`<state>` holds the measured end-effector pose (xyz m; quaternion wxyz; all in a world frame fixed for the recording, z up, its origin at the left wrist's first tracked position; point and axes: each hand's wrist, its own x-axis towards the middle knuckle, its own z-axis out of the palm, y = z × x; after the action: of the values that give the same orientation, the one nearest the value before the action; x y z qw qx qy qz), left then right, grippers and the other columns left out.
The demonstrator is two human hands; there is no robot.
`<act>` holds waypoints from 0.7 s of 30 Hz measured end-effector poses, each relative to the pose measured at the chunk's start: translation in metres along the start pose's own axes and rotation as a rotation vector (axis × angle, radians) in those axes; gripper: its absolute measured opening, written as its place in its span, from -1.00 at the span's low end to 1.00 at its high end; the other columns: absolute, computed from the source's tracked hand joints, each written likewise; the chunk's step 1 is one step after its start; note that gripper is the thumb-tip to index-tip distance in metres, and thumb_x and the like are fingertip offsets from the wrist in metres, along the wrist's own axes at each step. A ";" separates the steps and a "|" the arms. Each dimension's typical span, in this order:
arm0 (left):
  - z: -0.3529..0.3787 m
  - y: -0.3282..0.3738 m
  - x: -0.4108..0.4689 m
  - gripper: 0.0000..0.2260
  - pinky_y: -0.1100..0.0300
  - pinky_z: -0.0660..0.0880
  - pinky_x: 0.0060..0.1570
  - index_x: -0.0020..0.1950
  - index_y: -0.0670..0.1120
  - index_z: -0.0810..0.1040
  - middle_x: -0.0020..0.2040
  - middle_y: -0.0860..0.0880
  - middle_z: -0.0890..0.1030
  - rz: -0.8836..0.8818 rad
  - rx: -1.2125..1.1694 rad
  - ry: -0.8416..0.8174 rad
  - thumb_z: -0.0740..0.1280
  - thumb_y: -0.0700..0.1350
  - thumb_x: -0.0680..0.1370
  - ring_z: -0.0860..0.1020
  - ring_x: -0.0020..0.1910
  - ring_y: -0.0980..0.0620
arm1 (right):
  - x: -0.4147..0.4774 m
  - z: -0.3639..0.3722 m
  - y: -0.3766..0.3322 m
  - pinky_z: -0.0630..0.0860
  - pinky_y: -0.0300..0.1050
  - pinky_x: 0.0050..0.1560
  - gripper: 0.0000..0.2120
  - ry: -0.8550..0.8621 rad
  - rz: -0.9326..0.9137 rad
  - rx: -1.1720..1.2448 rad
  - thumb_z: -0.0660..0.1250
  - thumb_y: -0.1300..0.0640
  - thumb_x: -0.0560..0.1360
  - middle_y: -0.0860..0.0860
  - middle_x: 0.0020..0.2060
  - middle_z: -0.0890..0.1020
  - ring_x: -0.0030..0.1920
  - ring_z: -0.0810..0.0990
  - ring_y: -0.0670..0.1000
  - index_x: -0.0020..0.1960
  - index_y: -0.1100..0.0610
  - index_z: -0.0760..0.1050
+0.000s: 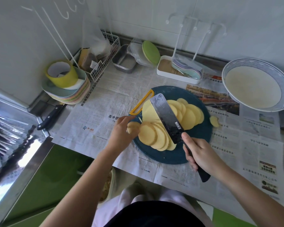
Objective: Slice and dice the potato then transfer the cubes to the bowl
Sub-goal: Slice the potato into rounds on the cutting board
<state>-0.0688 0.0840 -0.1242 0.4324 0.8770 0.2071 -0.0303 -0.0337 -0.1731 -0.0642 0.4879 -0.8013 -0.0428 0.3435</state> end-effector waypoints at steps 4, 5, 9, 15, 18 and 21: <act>-0.008 -0.004 0.022 -0.52 0.02 0.36 0.29 0.36 -0.01 0.47 0.35 -0.05 0.42 0.088 0.174 -0.205 0.47 -0.03 0.46 0.40 0.31 -0.07 | 0.000 0.006 -0.004 0.36 -0.13 -0.54 -0.45 0.013 -0.029 -0.016 0.11 -0.26 0.53 0.13 -0.54 0.34 -0.58 0.32 0.07 -0.28 0.24 0.35; -0.010 -0.003 0.023 -0.49 0.03 0.37 0.29 0.36 0.00 0.47 0.35 -0.05 0.41 0.085 0.180 -0.236 0.49 0.01 0.44 0.40 0.31 -0.06 | 0.000 0.007 -0.003 0.36 -0.12 -0.54 -0.45 0.012 -0.038 -0.024 0.11 -0.25 0.53 0.12 -0.55 0.34 -0.57 0.32 0.07 -0.28 0.24 0.35; -0.016 -0.004 0.022 -0.30 -0.03 0.29 0.37 0.44 0.06 0.37 0.43 -0.02 0.29 0.110 0.374 -0.337 0.56 0.01 0.35 0.28 0.38 -0.06 | -0.004 0.013 -0.002 0.34 -0.11 -0.52 -0.46 0.008 -0.042 -0.030 0.11 -0.25 0.53 0.10 -0.55 0.34 -0.56 0.31 0.07 -0.27 0.24 0.35; -0.021 0.007 0.031 -0.45 0.17 0.31 0.10 0.29 0.00 0.45 0.21 0.00 0.39 0.143 0.513 -0.318 0.55 -0.10 0.34 0.35 0.19 -0.04 | -0.008 0.016 0.001 0.35 -0.10 -0.50 -0.45 0.018 -0.037 -0.060 0.10 -0.26 0.52 0.10 -0.55 0.36 -0.55 0.33 0.08 -0.27 0.23 0.35; -0.024 0.014 0.033 -0.45 0.17 0.38 -0.02 0.22 -0.08 0.42 0.13 -0.02 0.46 0.085 0.503 -0.320 0.58 -0.12 0.31 0.42 0.10 -0.03 | -0.010 0.017 0.001 0.34 -0.10 -0.50 -0.46 0.016 -0.047 -0.067 0.10 -0.26 0.52 0.10 -0.56 0.36 -0.57 0.33 0.08 -0.28 0.23 0.35; -0.028 0.016 0.029 -0.51 0.29 0.38 -0.26 0.19 -0.08 0.44 0.04 -0.04 0.52 -0.024 0.312 -0.288 0.54 -0.17 0.34 0.47 -0.08 0.04 | -0.012 0.016 0.003 0.35 -0.10 -0.49 -0.46 0.020 -0.046 -0.065 0.10 -0.27 0.51 0.08 -0.57 0.36 -0.57 0.33 0.06 -0.28 0.22 0.34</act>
<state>-0.0401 0.1068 -0.1017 0.3164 0.9174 0.1464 -0.1921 -0.0531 -0.1675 -0.0645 0.4697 -0.8191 -0.0674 0.3225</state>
